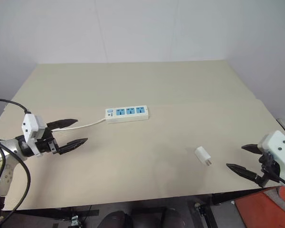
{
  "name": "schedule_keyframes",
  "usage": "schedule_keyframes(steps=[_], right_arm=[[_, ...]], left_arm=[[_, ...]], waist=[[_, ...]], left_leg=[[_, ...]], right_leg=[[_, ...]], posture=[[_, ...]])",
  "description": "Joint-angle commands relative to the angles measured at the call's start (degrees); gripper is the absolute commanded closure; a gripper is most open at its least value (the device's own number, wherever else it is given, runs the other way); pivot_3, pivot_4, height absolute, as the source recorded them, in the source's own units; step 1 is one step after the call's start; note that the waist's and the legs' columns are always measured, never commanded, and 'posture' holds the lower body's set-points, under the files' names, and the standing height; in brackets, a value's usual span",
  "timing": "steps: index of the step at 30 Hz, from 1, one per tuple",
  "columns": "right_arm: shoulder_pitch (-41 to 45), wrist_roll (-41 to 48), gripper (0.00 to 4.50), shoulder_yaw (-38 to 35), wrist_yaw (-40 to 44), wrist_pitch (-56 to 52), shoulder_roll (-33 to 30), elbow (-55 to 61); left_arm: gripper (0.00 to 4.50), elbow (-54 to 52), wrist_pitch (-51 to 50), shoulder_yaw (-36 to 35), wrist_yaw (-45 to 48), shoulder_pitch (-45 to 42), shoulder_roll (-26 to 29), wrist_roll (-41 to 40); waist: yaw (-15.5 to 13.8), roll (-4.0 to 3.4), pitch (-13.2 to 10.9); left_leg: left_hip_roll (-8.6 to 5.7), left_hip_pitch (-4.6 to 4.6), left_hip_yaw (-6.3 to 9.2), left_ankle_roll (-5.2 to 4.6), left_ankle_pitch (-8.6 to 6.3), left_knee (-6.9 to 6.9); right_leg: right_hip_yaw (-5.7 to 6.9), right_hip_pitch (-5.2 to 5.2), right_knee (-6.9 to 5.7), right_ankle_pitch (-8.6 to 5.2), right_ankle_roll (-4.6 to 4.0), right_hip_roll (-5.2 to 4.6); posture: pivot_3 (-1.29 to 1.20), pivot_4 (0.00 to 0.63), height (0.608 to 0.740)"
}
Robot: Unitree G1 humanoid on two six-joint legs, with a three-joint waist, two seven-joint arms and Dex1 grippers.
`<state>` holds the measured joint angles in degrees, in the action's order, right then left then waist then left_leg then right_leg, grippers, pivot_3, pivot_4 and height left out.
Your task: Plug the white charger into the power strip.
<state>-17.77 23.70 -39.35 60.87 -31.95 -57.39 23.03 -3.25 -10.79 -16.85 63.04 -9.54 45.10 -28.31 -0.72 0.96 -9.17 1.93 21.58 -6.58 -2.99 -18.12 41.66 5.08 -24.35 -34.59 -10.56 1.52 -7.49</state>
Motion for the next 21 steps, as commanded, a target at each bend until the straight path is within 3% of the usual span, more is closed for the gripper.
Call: schedule_keyframes(steps=[1,8,13,17,21], right_arm=[[1.41,0.10,0.00,-1.02,-1.07,-0.09,-0.41,0.26],[0.60,-0.10,0.00,-1.47,-1.98,0.41,1.26,1.80],[0.20,0.79,0.00,-2.20,-3.28,-0.76,2.42,4.23],[-0.02,1.44,0.00,-2.17,-4.40,-1.85,3.49,6.69],[-0.70,3.64,0.00,-3.40,-4.62,-3.70,4.33,10.91]], left_arm=[[0.01,2.03,3.19,0.63,-0.44,-1.96,0.52,2.43],[0.01,4.88,4.75,2.06,-1.05,-6.06,-1.34,2.87],[0.01,17.71,9.76,5.20,0.19,-14.79,-2.93,6.61],[0.01,39.19,19.09,10.55,5.99,-27.32,-3.87,12.96],[0.01,61.66,26.59,13.50,3.20,-40.79,-7.12,19.54]], waist=[[0.00,0.00,0.00],[-0.24,0.01,0.00],[-0.34,0.01,0.00],[-0.22,0.03,0.01],[-0.56,0.07,0.00]], left_leg=[[0.00,0.00,0.00,0.00,0.00,0.00],[-0.02,0.10,0.01,-0.02,-0.01,0.00],[-0.09,0.05,0.03,-0.01,0.00,0.00],[-0.18,0.09,0.01,-0.01,0.00,0.00],[-0.24,0.23,0.03,-0.02,0.00,0.05]], right_leg=[[0.00,0.00,0.00,0.00,0.00,0.00],[0.06,0.00,0.07,0.01,0.00,0.00],[0.10,0.04,0.04,0.01,0.00,0.00],[0.13,0.03,0.07,0.02,0.00,0.01],[0.31,0.04,0.17,0.04,0.01,0.01]], posture=[[0.00,0.150,0.740],[0.00,0.150,0.740],[0.00,0.150,0.740],[0.00,0.150,0.740],[0.00,0.150,0.740]])
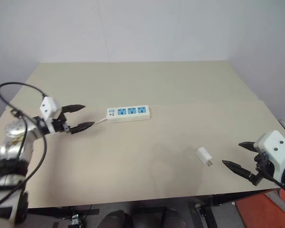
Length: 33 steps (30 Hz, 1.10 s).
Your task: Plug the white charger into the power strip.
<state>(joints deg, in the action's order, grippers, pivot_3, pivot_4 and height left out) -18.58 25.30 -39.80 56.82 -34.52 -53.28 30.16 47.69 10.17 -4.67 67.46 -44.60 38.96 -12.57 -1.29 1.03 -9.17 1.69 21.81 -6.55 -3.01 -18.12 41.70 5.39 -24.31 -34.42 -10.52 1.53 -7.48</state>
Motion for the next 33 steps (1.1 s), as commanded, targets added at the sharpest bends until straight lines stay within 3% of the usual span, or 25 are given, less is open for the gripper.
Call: schedule_keyframes(steps=[1,8,16,25,33], right_arm=[[0.63,3.16,0.00,-2.85,-1.13,-2.11,0.27,5.22],[7.36,11.23,0.00,2.62,-10.09,-7.88,3.57,14.23],[18.40,13.02,0.00,16.77,-20.51,-11.00,5.93,17.80],[25.54,13.54,0.00,26.29,-24.60,-12.56,7.24,18.19],[30.24,13.79,0.00,30.80,-27.60,-13.71,8.78,17.76]], left_arm=[[0.01,14.39,6.71,1.66,-0.79,-7.95,-1.50,4.75],[0.01,25.74,8.07,3.20,1.77,-14.97,-4.27,9.75],[0.01,28.41,7.76,4.37,-5.33,-15.89,-5.69,15.62],[0.01,29.68,3.79,5.29,-10.12,-15.67,-7.19,20.05],[2.49,29.86,2.17,6.30,-13.92,-15.89,-8.61,22.38]], waist=[[0.02,0.01,0.00],[0.74,0.15,-0.08],[0.63,0.25,-0.14],[0.58,0.25,-0.13],[0.63,0.26,-0.12]], left_leg=[[-0.01,0.04,0.02,-0.01,0.00,0.00],[0.01,0.26,0.10,-0.09,-0.05,0.00],[0.04,0.31,0.16,-0.15,-0.08,0.11],[0.02,0.37,0.13,-0.16,-0.08,0.17],[0.07,0.21,0.14,-0.18,-0.09,0.21]], right_leg=[[0.03,0.01,0.03,0.01,0.00,0.00],[0.09,-0.07,-0.02,0.08,0.10,0.02],[0.08,-0.13,-0.15,0.09,0.10,0.02],[0.11,-0.16,-0.25,0.09,0.11,0.01],[0.07,-0.09,-0.46,0.08,0.10,0.01]], posture=[[0.00,0.150,0.740],[0.00,0.150,0.740],[0.00,0.150,0.740],[0.00,0.150,0.740],[0.00,0.150,0.740]])
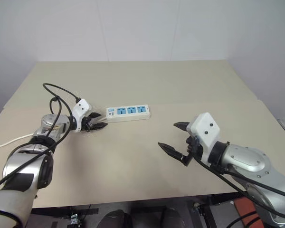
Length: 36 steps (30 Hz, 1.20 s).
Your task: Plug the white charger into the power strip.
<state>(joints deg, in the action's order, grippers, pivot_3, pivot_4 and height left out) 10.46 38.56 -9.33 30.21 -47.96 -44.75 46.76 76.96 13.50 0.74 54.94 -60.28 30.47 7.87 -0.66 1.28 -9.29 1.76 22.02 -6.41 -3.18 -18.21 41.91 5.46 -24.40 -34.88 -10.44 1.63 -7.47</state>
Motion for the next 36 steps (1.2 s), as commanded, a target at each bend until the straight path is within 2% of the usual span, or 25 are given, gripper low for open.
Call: schedule_keyframes(steps=[1,8,11,14,15,26,31,36], right_arm=[[1.36,0.54,0.00,0.60,-1.15,-0.34,0.38,1.15],[1.99,-1.17,0.00,3.81,-2.54,0.01,1.07,1.02],[2.45,-1.54,0.00,4.53,-2.91,0.28,1.78,0.69],[2.71,-2.10,0.00,5.17,-3.03,0.50,2.21,0.32],[2.77,-2.32,0.00,5.36,-3.07,0.58,2.29,0.21],[1.68,-3.75,0.00,5.58,-3.37,0.97,3.58,0.49],[0.22,-4.64,0.00,5.72,-3.53,1.68,4.30,0.64],[0.52,-5.88,0.00,5.97,-2.47,2.92,4.40,-1.40]], left_arm=[[2.75,0.55,-0.92,1.08,-1.02,-0.30,-0.19,2.18],[2.75,0.57,-0.54,1.94,-0.13,-0.66,-0.07,3.81],[3.35,0.55,-0.84,1.22,1.67,-0.71,0.15,3.17],[4.31,0.47,-0.94,0.85,2.61,-0.71,0.22,2.85],[4.45,0.33,0.04,1.14,2.50,-0.52,0.29,3.19],[4.45,-2.90,6.12,3.90,14.15,2.00,2.57,4.10],[4.45,-12.45,2.04,3.66,13.31,9.21,3.96,2.16],[4.45,-44.67,-17.26,1.84,9.43,27.15,5.40,-1.87]], waist=[[0.01,0.00,0.00],[-0.01,0.00,0.01],[0.04,0.00,0.01],[0.04,0.00,0.01],[0.06,0.00,0.01],[0.15,0.00,0.01],[0.26,-0.02,0.02],[1.33,-0.16,0.13]], left_leg=[[0.00,0.00,0.00,0.00,0.00,0.00],[-0.01,0.03,-0.04,0.00,0.00,0.00],[-0.01,0.02,-0.04,0.00,0.00,0.00],[0.00,0.02,-0.04,0.00,0.00,0.00],[0.00,0.02,-0.04,0.00,0.00,0.00],[-0.01,0.10,-0.07,0.00,0.00,0.00],[0.02,0.07,-0.06,0.00,0.00,0.00],[0.14,-0.08,-0.06,0.00,0.00,-0.03]], right_leg=[[0.00,0.00,0.00,0.00,0.00,0.00],[0.00,-0.01,0.02,0.00,0.00,0.00],[0.00,-0.01,0.01,0.00,0.00,0.00],[0.00,-0.01,0.01,0.00,0.00,0.00],[0.00,-0.01,0.01,0.00,0.00,0.00],[0.00,-0.11,0.03,0.00,0.00,0.00],[-0.02,-0.10,0.03,-0.01,-0.01,0.00],[-0.21,-0.05,-0.03,-0.02,-0.01,0.00]], posture=[[0.00,0.150,0.740],[0.00,0.150,0.740],[0.00,0.150,0.740],[0.00,0.150,0.740],[0.00,0.150,0.740],[0.00,0.150,0.740],[0.00,0.150,0.740],[0.00,0.150,0.740]])
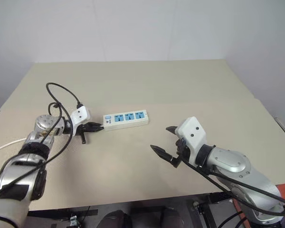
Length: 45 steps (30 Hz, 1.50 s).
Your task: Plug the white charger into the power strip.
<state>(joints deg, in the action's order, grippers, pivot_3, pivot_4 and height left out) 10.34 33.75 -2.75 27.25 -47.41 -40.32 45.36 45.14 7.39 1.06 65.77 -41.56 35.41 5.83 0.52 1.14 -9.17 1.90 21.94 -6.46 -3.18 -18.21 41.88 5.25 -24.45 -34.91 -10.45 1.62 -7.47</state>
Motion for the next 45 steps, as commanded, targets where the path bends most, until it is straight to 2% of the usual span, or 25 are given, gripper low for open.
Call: schedule_keyframes(steps=[1,7,10,12,19,22,24,28,32,35,40,43,45], right_arm=[[0.79,-1.38,0.00,-0.46,0.81,2.66,-0.09,-0.51],[1.34,-2.94,0.00,0.72,3.49,5.13,-0.15,-3.40],[1.90,-3.53,0.00,1.34,4.10,6.13,0.48,-4.52],[2.38,-3.98,0.00,1.86,4.32,6.50,1.00,-5.08],[1.52,-4.74,0.00,1.60,4.95,6.63,0.99,-4.90],[0.85,-4.60,0.00,0.82,4.89,6.45,0.96,-4.44],[0.55,-4.40,0.00,0.37,4.74,6.42,1.08,-4.19],[0.55,-4.70,0.00,0.38,4.52,6.75,1.19,-4.36],[1.12,-4.74,0.00,0.51,4.54,6.92,1.32,-4.60],[1.40,-5.01,0.00,0.63,4.70,7.30,1.20,-4.94],[1.45,-5.33,0.00,0.63,5.35,7.21,0.74,-4.74],[1.48,-5.61,0.00,0.50,5.15,6.90,0.77,-4.39],[1.09,-5.51,0.00,0.05,4.86,6.52,0.69,-3.82]], left_arm=[[4.45,-19.06,-15.49,1.16,-2.49,11.48,0.79,-0.38],[4.45,-48.60,-39.91,-1.00,-9.46,22.73,0.24,-4.30],[4.45,-53.00,-44.72,-1.04,-13.34,24.27,-0.31,-4.59],[4.45,-52.58,-44.20,-0.85,-15.96,24.69,-0.84,-4.26],[2.30,-51.19,-37.69,-4.34,-18.08,23.07,-2.45,-9.34],[1.28,-51.32,-31.43,-8.00,-14.19,23.85,-2.12,-15.33],[1.28,-51.21,-27.22,-10.23,-10.33,24.90,-0.99,-19.22],[1.28,-43.65,-15.96,-11.51,-7.46,24.78,1.83,-19.13],[1.28,-36.02,-9.82,-13.95,0.61,21.91,2.80,-25.49],[1.28,-27.66,-6.89,-14.68,7.13,17.44,2.92,-29.12],[1.28,-7.20,-1.58,-12.92,13.23,5.02,2.17,-27.39],[0.70,1.14,-1.64,-12.23,18.97,-0.09,1.44,-27.73],[0.07,4.65,1.01,-11.74,20.75,-1.77,0.42,-26.95]], waist=[[0.25,-0.01,0.02],[0.17,-0.03,0.03],[-0.20,-0.03,0.03],[-0.33,-0.03,0.03],[-1.08,-0.04,0.03],[-1.19,-0.03,0.02],[-1.16,-0.03,0.02],[-1.01,-0.03,0.02],[-1.05,-0.03,0.02],[-1.23,-0.03,0.02],[-1.17,-0.03,0.03],[-1.00,-0.02,0.03],[-0.87,-0.02,0.02]], left_leg=[[0.02,-0.02,0.01,0.00,0.00,0.00],[0.04,-0.19,-0.01,0.02,0.01,-0.03],[0.03,-0.18,-0.02,0.04,0.02,-0.05],[0.02,-0.18,-0.02,0.06,0.03,-0.05],[0.01,-0.17,-0.03,0.11,0.06,-0.05],[-0.01,0.05,-0.02,0.13,0.07,-0.05],[-0.01,0.21,-0.03,0.16,0.09,-0.04],[-0.09,0.30,-0.11,0.26,0.15,-0.05],[-0.08,0.26,-0.13,0.30,0.17,-0.05],[-0.09,0.30,-0.11,0.30,0.17,-0.04],[-0.19,0.40,-0.34,0.29,0.17,-0.04],[-0.20,0.41,-0.39,0.29,0.17,-0.04],[-0.19,0.41,-0.40,0.29,0.17,-0.05]], right_leg=[[-0.01,0.02,-0.01,0.00,0.00,0.00],[-0.07,0.11,-0.02,-0.03,0.02,0.00],[-0.08,0.10,-0.01,-0.04,0.02,0.00],[-0.07,0.09,0.00,-0.04,0.01,0.00],[-0.07,0.04,0.02,-0.06,-0.06,0.00],[0.01,-0.11,0.00,-0.05,-0.07,0.00],[0.04,-0.26,0.00,-0.05,-0.08,0.00],[0.02,-0.46,-0.03,-0.05,-0.12,0.01],[0.02,-0.48,0.02,-0.09,-0.16,0.01],[0.05,-0.49,-0.02,-0.09,-0.16,0.01],[0.22,-0.42,-0.07,-0.08,-0.15,0.01],[0.23,-0.41,-0.06,-0.08,-0.14,0.02],[0.22,-0.41,-0.05,-0.09,-0.13,0.02]], posture=[[0.00,0.150,0.740],[0.00,0.150,0.740],[0.00,0.150,0.740],[0.00,0.150,0.740],[0.00,0.150,0.740],[0.00,0.150,0.740],[0.00,0.150,0.740],[0.00,0.150,0.740],[0.00,0.150,0.740],[0.00,0.150,0.740],[0.00,0.150,0.740],[0.00,0.150,0.740],[0.00,0.150,0.740]])
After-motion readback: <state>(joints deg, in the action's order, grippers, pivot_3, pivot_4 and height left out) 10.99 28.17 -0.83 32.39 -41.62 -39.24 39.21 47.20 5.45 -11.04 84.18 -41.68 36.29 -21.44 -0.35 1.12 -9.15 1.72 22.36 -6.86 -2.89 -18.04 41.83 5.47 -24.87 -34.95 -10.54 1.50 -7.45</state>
